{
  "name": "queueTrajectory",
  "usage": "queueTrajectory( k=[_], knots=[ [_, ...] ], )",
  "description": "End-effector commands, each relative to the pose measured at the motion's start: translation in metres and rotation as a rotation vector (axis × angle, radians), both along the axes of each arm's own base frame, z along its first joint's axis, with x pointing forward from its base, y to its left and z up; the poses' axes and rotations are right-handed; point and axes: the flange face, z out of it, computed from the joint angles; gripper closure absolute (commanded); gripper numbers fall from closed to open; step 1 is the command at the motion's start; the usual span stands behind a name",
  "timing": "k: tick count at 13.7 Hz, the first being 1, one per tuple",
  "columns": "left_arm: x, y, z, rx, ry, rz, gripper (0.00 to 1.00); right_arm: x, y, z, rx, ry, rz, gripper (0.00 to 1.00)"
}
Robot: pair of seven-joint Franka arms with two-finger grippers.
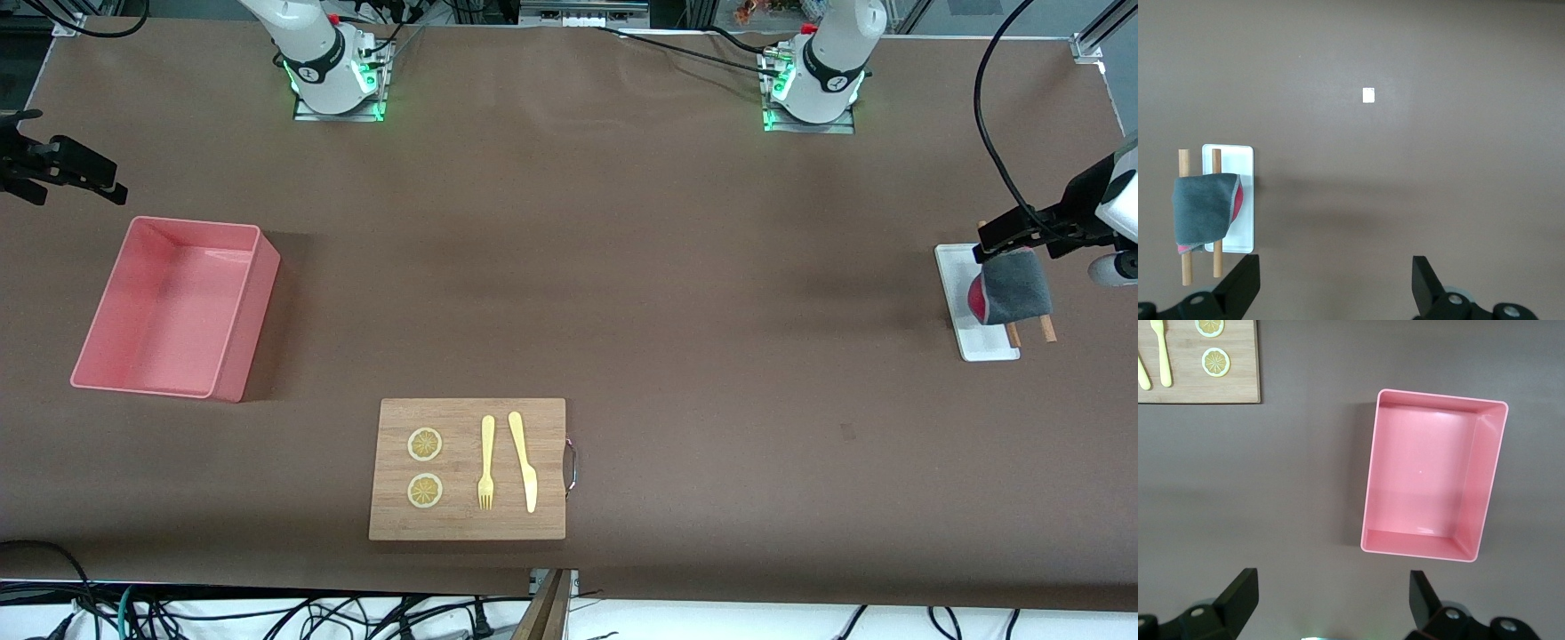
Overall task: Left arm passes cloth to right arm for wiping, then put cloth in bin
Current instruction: 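Lower the left gripper onto the grey cloth on the peg holder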
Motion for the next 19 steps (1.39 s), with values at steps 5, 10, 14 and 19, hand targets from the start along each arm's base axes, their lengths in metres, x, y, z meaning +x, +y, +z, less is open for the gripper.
queueTrajectory(
  k=[5,10,14,19],
  knots=[
    [0.001,0.013,0.008,-0.007,-0.014,-0.089,0.00,0.000,-0.003,0.005,-0.003,0.003,0.014,0.00],
    [-0.005,0.017,0.002,0.023,0.047,-0.081,0.00,0.002,-0.004,0.001,-0.002,0.009,0.011,0.00],
    [0.000,0.028,-0.018,0.116,0.100,-0.095,0.00,0.002,-0.004,0.001,-0.002,0.009,0.011,0.00],
    [0.018,0.138,-0.089,0.087,0.147,-0.053,0.00,0.002,-0.004,0.001,-0.002,0.009,0.011,0.00]
  ],
)
